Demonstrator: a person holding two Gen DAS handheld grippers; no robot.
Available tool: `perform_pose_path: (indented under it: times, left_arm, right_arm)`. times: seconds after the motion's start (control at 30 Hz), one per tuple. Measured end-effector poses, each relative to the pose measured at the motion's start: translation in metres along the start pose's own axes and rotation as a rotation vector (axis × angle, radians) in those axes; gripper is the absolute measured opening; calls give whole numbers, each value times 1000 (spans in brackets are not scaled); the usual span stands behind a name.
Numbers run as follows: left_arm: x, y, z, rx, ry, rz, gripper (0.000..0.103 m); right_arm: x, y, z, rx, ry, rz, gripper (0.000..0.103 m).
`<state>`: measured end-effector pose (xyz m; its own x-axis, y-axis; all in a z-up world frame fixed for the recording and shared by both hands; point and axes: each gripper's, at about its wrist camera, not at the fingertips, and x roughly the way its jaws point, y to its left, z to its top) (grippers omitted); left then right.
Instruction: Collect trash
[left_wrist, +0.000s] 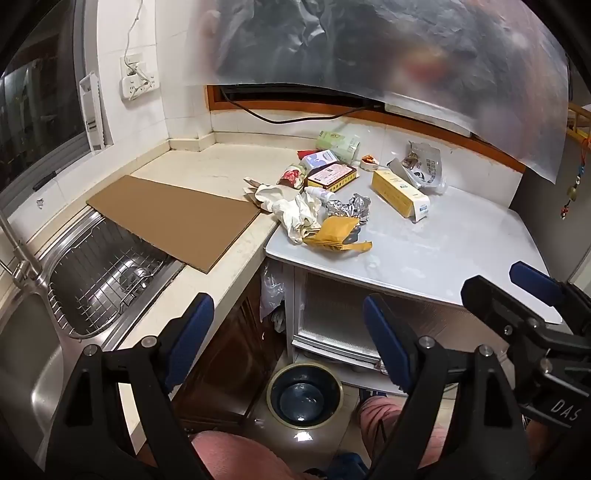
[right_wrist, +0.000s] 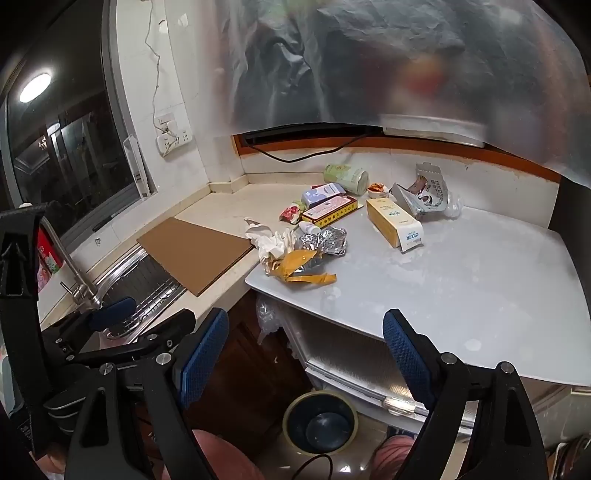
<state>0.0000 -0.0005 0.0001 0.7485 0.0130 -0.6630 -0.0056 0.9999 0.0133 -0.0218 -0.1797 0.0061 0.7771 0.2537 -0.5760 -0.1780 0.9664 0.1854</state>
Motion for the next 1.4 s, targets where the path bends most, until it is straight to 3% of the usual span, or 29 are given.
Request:
perform_pose_path:
  times: [1.4]
  left_arm:
    - [-11, 0, 0, -20, -22, 4, 81]
  right_arm:
    - [3, 6, -3, -12, 18, -1, 86]
